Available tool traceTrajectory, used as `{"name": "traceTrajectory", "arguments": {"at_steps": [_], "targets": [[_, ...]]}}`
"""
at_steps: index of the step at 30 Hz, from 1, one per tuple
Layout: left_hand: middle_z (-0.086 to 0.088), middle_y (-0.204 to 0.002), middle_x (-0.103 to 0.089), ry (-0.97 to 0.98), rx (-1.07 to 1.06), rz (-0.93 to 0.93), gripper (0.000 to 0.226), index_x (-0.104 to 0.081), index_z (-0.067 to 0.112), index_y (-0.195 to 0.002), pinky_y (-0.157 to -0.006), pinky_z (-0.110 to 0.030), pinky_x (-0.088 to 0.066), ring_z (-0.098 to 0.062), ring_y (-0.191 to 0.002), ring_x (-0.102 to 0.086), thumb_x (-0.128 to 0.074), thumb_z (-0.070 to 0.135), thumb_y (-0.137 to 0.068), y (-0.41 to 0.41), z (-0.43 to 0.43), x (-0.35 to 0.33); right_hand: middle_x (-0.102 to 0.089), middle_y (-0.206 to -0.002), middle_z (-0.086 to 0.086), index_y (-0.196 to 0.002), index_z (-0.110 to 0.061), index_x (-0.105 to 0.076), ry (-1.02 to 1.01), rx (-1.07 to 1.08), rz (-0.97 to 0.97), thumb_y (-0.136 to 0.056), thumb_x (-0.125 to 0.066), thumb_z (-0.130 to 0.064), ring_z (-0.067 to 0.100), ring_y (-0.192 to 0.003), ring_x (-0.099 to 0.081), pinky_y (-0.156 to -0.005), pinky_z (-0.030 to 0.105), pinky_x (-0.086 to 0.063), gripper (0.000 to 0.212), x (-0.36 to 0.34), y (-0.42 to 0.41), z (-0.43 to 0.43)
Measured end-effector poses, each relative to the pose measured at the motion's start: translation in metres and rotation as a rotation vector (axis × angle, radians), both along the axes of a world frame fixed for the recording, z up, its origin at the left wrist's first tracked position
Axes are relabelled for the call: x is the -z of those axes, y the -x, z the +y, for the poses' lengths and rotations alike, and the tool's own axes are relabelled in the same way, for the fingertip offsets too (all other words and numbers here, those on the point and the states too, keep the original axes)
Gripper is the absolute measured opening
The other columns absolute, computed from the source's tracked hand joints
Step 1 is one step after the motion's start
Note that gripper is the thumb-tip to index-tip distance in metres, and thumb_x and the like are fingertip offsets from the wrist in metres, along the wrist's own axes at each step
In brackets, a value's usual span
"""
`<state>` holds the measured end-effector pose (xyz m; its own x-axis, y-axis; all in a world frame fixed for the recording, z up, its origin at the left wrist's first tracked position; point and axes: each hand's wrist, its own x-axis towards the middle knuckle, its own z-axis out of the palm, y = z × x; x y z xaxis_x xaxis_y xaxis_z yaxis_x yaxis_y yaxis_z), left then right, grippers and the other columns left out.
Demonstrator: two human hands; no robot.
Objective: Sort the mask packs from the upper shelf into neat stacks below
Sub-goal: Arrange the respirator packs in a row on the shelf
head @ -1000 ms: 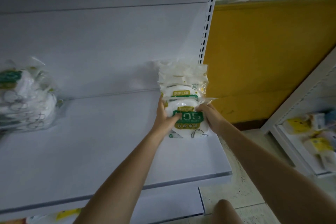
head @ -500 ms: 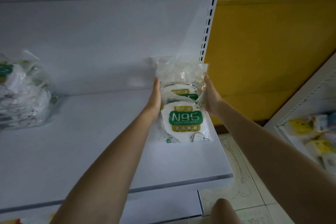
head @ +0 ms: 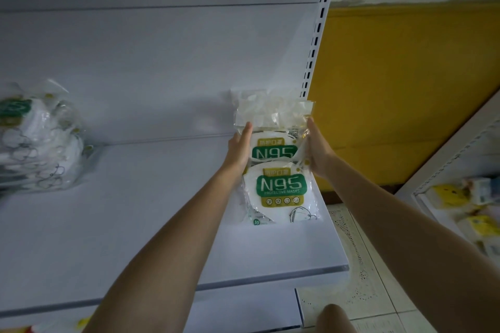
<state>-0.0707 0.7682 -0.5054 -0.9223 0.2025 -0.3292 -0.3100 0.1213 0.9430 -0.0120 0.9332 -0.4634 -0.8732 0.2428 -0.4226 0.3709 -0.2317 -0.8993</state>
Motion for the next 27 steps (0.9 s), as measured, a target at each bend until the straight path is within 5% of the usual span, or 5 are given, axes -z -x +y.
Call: {"name": "traceTrajectory", "arguments": {"at_steps": [7,13,17,22,27], "targets": [[-0.007,-0.151,-0.031,0.035,-0.03,0.056,0.079,-0.023,0.017,-0.148,-0.109,-0.05,-0.033,-0.03,-0.133,-0.039,-0.031,0.069,-0.088,-0.037,0.0,-0.045,-0.046,-0.135,0.017,-0.141,-0.009,-0.033,-0.033,0.034,-0.034,-0.081,-0.035,-0.074,0.03,-0.11,-0.048,-0.091,0.043,-0.04,0.089,0.01,0.0,0.001],[-0.012,-0.129,-0.056,0.222,-0.027,0.018,0.086,-0.051,0.016,-0.13,-0.102,-0.049,-0.041,-0.031,-0.115,-0.055,-0.023,0.08,-0.079,-0.024,0.001,-0.035,-0.044,-0.139,0.021,-0.139,-0.008,-0.036,-0.031,0.056,-0.053,-0.086,-0.03,-0.07,0.038,-0.128,-0.042,-0.111,0.053,-0.027,0.081,0.003,-0.009,-0.004],[-0.014,-0.136,-0.048,0.137,-0.149,0.082,0.069,-0.047,0.016,-0.135,-0.105,-0.046,-0.039,-0.03,-0.121,-0.05,-0.028,0.065,-0.09,-0.032,-0.007,-0.036,-0.037,-0.146,0.013,-0.146,-0.024,-0.027,-0.037,0.038,0.013,-0.056,-0.036,-0.094,0.034,-0.132,-0.036,-0.112,0.058,-0.019,0.115,0.021,-0.016,0.009],[0.004,-0.11,-0.057,-0.045,-0.093,0.172,0.017,-0.05,0.021,-0.111,-0.072,-0.004,-0.046,-0.002,-0.097,-0.056,-0.041,0.031,-0.099,-0.094,-0.028,-0.04,-0.038,-0.146,0.006,-0.144,-0.02,-0.031,-0.145,0.023,0.122,-0.067,-0.055,-0.074,0.024,-0.129,-0.043,-0.102,0.045,-0.04,0.097,0.002,-0.082,-0.018],[-0.009,-0.137,-0.034,0.256,-0.029,0.074,0.07,-0.037,0.004,-0.135,-0.103,-0.031,-0.041,-0.022,-0.126,-0.042,-0.073,0.026,-0.08,-0.123,-0.03,-0.021,-0.028,-0.145,0.011,-0.144,-0.014,-0.026,-0.561,0.007,-0.188,-0.073,-0.076,-0.039,0.028,-0.13,-0.036,-0.104,0.048,-0.04,0.091,0.029,-0.106,-0.036]]}}
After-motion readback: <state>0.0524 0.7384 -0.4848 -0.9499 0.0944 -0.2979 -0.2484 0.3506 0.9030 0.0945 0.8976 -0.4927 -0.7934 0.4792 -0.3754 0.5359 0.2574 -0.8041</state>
